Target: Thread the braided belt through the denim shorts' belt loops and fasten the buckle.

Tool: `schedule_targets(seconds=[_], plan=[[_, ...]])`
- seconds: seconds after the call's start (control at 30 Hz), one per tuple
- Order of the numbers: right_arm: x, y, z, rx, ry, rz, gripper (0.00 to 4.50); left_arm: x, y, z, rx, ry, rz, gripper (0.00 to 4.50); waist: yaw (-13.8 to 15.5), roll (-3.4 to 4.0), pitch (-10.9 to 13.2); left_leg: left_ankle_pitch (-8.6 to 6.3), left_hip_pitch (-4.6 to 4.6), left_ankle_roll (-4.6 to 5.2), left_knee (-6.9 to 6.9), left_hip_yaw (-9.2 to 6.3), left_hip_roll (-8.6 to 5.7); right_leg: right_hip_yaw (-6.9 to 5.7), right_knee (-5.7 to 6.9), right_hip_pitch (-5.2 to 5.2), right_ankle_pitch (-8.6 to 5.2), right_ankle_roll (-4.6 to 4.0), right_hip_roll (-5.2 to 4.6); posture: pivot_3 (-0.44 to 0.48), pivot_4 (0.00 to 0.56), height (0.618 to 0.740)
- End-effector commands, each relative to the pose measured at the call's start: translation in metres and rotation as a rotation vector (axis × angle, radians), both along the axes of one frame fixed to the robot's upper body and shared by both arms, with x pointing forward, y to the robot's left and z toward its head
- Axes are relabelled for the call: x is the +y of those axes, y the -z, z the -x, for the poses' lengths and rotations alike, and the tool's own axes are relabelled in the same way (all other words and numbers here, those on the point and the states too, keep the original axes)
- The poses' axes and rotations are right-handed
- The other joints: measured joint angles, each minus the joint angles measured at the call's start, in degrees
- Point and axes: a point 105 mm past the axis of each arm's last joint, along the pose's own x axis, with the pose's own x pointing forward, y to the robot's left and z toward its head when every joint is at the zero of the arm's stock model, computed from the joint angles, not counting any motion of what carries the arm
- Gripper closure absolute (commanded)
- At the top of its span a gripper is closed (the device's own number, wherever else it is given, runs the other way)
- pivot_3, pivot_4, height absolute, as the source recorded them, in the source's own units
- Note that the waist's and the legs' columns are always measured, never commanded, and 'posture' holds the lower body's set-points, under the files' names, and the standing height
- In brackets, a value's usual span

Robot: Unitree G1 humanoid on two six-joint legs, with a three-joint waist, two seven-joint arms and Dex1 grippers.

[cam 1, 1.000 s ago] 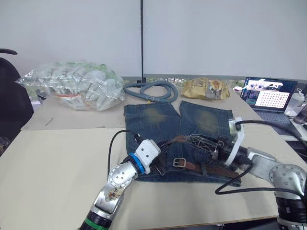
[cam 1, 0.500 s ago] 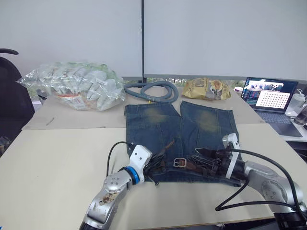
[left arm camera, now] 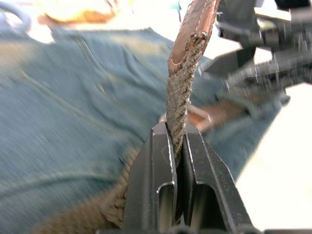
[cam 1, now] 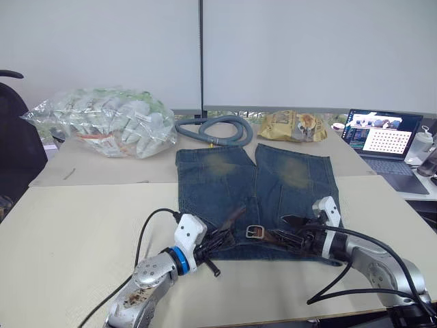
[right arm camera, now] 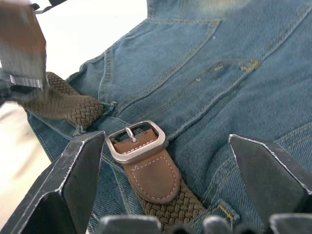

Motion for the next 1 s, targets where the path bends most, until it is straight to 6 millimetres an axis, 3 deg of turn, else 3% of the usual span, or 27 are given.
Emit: schedule_targets(seconds=[0.03,0.2,0.43,0.7,1.0], plan=[[-0.005,-0.011,0.002,-0.095,-0.009,0.038,0.03,0.001,-0.028,0.002,-0.103,-0.012,0.027,4.50,0.0,0.00,0.0,0.00,0.00,0.00,0.00,-0.01,0.00,0.00,0.00,0.00,0.00,0.00,0.00,0.000,0.150,0.740],[0.000,-0.010,0.003,-0.186,-0.038,0.144,0.03,0.017,-0.040,-0.007,-0.234,-0.046,-0.222,4.50,-0.1,0.01,0.0,0.10,0.00,-0.09,0.00,0.01,0.02,0.02,0.01,0.01,-0.01,-0.01,0.17,0.000,0.150,0.740],[0.012,-0.003,-0.008,-0.283,-0.033,0.237,0.03,0.011,-0.041,-0.016,-0.508,0.032,-0.582,4.50,-0.1,0.02,0.0,0.27,0.00,-0.53,-0.06,0.09,0.04,0.10,-0.01,-0.08,-0.05,-0.07,0.31,0.000,0.150,0.740],[0.026,0.016,-0.009,-0.249,-0.077,0.316,0.03,0.007,-0.032,-0.026,-0.487,-0.009,-0.582,4.50,-0.2,0.02,0.0,0.32,0.00,-0.66,-0.07,0.09,0.09,0.10,0.02,-0.09,-0.04,-0.05,0.31,0.000,0.150,0.740],[0.020,0.025,-0.009,-0.209,-0.074,0.349,0.03,0.009,-0.027,-0.028,-0.445,-0.030,-0.562,4.50,-0.1,0.02,0.0,0.37,0.01,-0.58,-0.05,0.07,0.08,0.09,0.02,-0.05,-0.04,-0.04,0.31,0.000,0.150,0.740]])
